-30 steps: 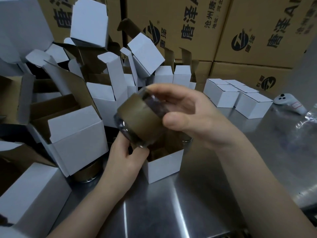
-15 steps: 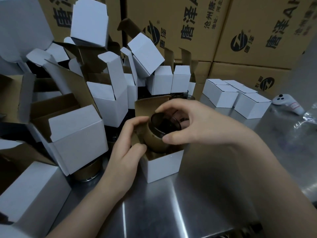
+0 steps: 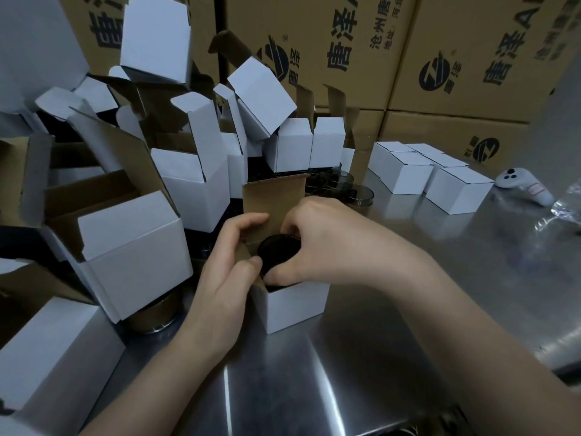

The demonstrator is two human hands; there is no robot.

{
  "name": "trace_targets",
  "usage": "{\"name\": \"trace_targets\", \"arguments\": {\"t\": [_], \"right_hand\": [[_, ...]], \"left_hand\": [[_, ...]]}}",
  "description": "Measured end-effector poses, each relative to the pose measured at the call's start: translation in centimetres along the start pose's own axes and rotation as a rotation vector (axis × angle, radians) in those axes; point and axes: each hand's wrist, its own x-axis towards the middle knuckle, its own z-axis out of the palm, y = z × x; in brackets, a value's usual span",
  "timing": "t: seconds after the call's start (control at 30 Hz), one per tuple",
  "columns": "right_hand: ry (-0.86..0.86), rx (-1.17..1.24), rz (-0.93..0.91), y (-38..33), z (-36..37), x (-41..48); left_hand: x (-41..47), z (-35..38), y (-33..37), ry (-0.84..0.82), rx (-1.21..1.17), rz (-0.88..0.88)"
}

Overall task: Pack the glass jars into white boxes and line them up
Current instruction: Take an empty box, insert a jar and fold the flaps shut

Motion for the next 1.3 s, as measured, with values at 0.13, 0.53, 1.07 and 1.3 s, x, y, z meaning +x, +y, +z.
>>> {"name": "trace_targets", "arguments": {"t": [0.13, 0.53, 1.07, 1.3], "right_hand": [[-0.045, -0.04, 0.046, -0.4, 0.2, 0.2], [-0.146, -0.113, 0.071, -1.0, -0.3, 0.7], [0.291, 0.551, 0.31, 4.1, -1.7, -0.3], [0.148, 0.848, 0.184, 5.3, 1.0, 0.4]], "left_hand": [[0.0, 0.0, 0.0, -0.011, 0.015, 0.014], [-0.2, 0.1, 0.2, -0.057, -0.007, 0.032], [0.7, 0.2, -0.5, -0.041, -0.064, -0.02], [-0.1, 0.3, -0.5, -0.097, -0.068, 0.085]]}}
